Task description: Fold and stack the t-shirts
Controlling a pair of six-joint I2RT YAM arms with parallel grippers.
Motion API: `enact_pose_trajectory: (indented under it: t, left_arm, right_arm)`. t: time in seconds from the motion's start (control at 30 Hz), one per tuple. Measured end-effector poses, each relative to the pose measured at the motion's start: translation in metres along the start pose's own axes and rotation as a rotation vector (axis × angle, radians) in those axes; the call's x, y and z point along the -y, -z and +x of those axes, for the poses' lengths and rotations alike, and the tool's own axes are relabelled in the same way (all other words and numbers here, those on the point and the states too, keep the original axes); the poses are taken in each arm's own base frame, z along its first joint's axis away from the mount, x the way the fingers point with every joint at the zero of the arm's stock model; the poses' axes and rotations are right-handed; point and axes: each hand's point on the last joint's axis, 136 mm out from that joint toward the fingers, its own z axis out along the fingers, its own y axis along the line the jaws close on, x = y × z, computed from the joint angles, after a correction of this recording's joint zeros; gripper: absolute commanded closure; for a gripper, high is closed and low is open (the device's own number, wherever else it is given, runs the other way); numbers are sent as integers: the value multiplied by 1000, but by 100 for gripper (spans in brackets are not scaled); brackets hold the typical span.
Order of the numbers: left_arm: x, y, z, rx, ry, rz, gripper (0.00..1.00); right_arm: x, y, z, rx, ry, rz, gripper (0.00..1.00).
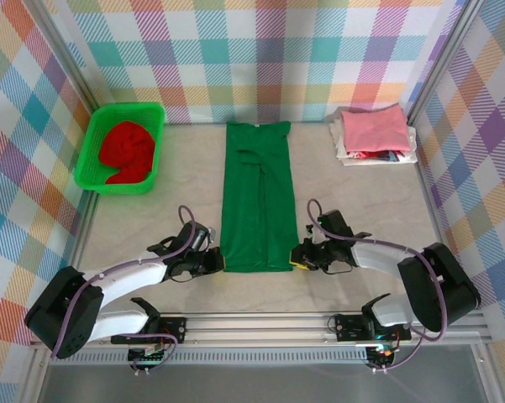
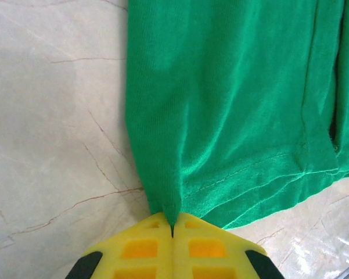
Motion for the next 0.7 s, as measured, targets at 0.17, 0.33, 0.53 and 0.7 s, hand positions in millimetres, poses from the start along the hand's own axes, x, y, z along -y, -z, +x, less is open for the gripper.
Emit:
enact_pose_trajectory:
  t: [0.17, 0.33, 0.53, 0.7]
  left_arm:
    - [1, 5, 0, 16, -5, 7, 100]
    - [-1, 5, 4, -6, -1, 4, 100]
    - [2, 2, 23, -74, -19, 4, 100]
    - [8, 11, 55, -147, -50, 1, 100]
  right_arm:
    - [1, 1, -2, 6, 1, 26, 100]
    - [2, 3, 1, 5, 1, 31, 100]
    - [-2, -4, 29, -68, 67, 20, 100]
    - [0, -5, 66, -132, 121, 5, 100]
